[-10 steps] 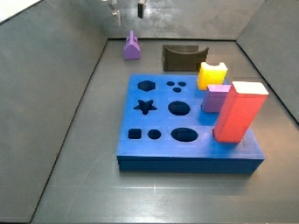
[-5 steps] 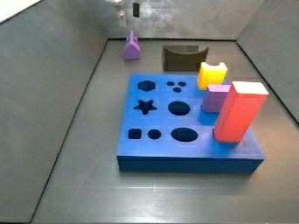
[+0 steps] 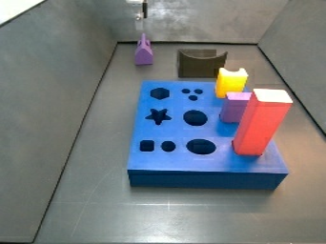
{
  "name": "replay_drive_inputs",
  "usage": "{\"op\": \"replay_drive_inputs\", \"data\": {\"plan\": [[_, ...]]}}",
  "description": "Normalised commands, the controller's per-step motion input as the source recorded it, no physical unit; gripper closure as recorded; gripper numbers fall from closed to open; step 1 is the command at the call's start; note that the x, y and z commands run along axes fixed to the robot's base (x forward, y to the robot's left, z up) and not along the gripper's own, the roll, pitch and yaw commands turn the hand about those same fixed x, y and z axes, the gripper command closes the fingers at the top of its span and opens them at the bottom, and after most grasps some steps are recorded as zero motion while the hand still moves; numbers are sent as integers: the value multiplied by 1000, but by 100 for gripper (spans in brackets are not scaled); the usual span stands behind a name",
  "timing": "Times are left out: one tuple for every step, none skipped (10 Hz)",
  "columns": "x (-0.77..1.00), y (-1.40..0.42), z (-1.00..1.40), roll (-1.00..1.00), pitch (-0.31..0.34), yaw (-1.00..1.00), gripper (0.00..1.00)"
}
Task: Pick up the 3 prong object. Move up. Rotate the 3 prong object. Place the 3 prong object on the fixture. Regrasp the 3 prong object. Move to above the board. Insert the 3 prong object.
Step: Rotate the 3 prong object.
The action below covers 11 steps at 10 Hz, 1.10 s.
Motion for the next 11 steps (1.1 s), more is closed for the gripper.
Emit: {"op": "replay_drive_inputs", "data": {"plan": [[30,3,-31,1,-1,1000,0],[30,3,-31,1,-1,1000,0],[30,3,-31,2,-1,1000,0],[30,3,-30,2,-1,1000,0],[30,3,-30,2,-2,1000,0],[30,3,-30,2,-2,1000,0],[30,3,-30,2,-2,1000,0],[30,3,-30,2,-2,1000,0],[30,3,-30,2,-2,1000,0],[30,3,-30,2,-2,1000,0],[30,3,-30,3,-2,1000,0]]}}
